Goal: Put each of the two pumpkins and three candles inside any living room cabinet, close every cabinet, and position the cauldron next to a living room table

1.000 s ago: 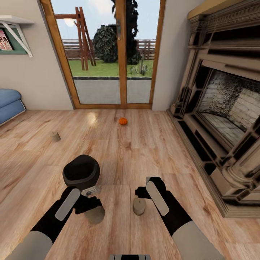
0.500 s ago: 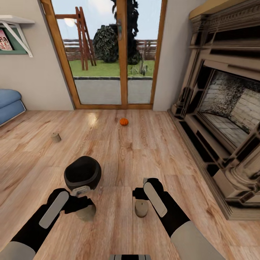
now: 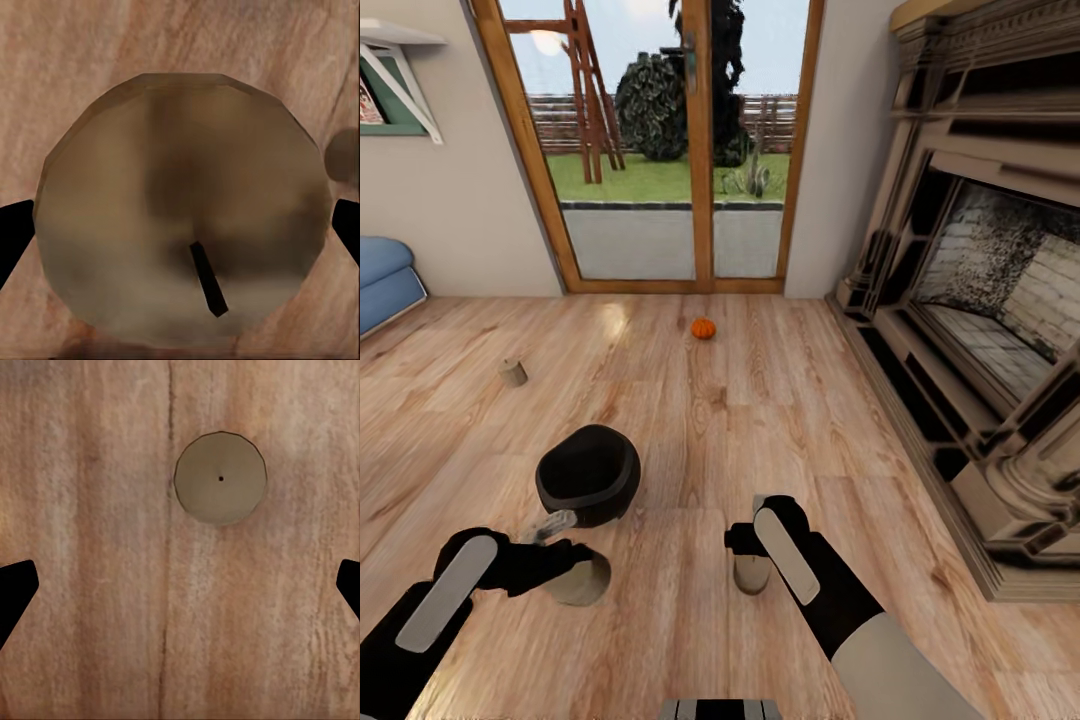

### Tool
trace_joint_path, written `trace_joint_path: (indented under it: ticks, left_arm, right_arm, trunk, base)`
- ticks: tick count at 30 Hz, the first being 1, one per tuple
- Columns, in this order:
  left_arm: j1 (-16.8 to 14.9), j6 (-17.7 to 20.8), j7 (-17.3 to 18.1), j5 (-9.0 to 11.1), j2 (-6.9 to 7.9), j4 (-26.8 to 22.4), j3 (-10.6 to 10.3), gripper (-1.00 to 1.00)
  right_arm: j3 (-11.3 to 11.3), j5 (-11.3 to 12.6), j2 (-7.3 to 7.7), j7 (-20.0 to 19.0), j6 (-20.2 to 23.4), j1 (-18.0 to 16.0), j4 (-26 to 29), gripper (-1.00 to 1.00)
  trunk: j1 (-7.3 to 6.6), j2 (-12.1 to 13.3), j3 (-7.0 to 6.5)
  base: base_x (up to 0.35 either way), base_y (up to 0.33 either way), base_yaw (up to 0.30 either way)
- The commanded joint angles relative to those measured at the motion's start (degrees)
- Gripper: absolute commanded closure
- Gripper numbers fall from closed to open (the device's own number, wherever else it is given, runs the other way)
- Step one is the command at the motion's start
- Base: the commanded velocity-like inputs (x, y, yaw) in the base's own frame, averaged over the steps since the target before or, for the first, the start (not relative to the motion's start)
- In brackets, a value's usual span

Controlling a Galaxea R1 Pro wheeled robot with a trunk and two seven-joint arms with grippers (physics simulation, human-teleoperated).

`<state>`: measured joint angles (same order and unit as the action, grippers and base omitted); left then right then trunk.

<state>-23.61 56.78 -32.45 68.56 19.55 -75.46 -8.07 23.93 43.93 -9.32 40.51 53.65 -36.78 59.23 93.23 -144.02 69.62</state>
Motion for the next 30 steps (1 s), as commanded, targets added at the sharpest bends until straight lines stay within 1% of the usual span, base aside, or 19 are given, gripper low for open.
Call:
trace_joint_path:
  ticks: [1,3,4,5,6,9,12,17,21,26,30]
  left_arm:
    - [0.2,0.0,-0.6,2.2,0.70,-0.5,0.0,1.00]
    - [0.8,0.0,-0.6,8.0,3.08,-1.3,0.2,1.00]
    - [0.9,0.0,-0.6,9.2,3.66,-1.4,0.2,1.00]
    - [1.1,0.0,-0.6,11.3,4.76,-1.6,0.2,1.00]
    - [1.2,0.0,-0.6,12.7,5.59,-1.6,0.2,1.00]
    - [1.3,0.0,-0.6,14.5,6.59,-1.7,0.2,1.00]
    - [1.4,0.0,-0.6,15.2,6.96,-1.8,0.2,1.00]
    - [1.4,-0.1,-0.6,15.3,7.01,-2.0,0.2,1.00]
    - [1.4,-0.1,-0.6,15.3,6.93,-2.0,0.2,1.00]
    - [1.4,-0.2,-0.7,15.2,6.71,-2.1,0.1,1.00]
    - [1.4,-0.2,-0.7,15.2,6.66,-2.1,0.1,1.00]
  right_arm:
    - [0.1,0.5,0.03,0.6,0.1,0.0,0.1,-1.00]
    - [0.1,0.5,0.06,0.7,0.1,0.0,0.1,-1.00]
    - [0.1,0.5,0.07,0.7,0.1,0.0,0.1,-1.00]
    - [0.1,0.4,0.07,0.8,0.1,0.0,0.2,-1.00]
    - [0.1,0.2,0.08,0.9,0.1,0.0,0.2,-1.00]
    - [0.1,-0.2,0.14,1.0,0.0,0.0,0.2,-1.00]
    - [0.0,-0.4,0.17,1.2,-0.2,0.0,0.0,-1.00]
    - [0.0,-0.4,0.36,1.5,-1.9,0.0,-0.1,-1.00]
    - [0.0,-0.6,0.31,1.6,-2.4,-0.2,-0.9,-1.00]
    - [0.0,-1.7,0.27,1.7,-3.5,-2.8,-5.9,-1.00]
    - [0.0,-1.9,0.21,1.7,-4.0,-3.5,-7.4,-1.00]
  trunk:
    - [0.01,0.0,0.28]
    - [0.06,-0.1,0.72]
    - [0.09,-0.1,0.94]
    - [0.12,-0.1,1.16]
    - [0.14,-0.1,1.39]
    - [0.22,-0.1,2.05]
    - [0.30,-0.2,2.72]
    - [0.43,-0.3,3.82]
    - [0.53,-0.3,4.71]
    - [0.66,-0.4,5.82]
    - [0.76,-0.4,6.70]
  base:
    - [0.000,0.000,0.000]
    - [0.000,0.000,0.000]
    - [0.000,0.000,0.000]
    - [0.000,0.000,0.000]
    - [0.000,0.000,0.000]
    - [0.000,0.000,0.000]
    - [0.000,0.000,0.000]
    - [0.000,0.000,0.000]
    - [0.000,0.000,0.000]
    - [0.000,0.000,0.000]
    - [0.000,0.000,0.000]
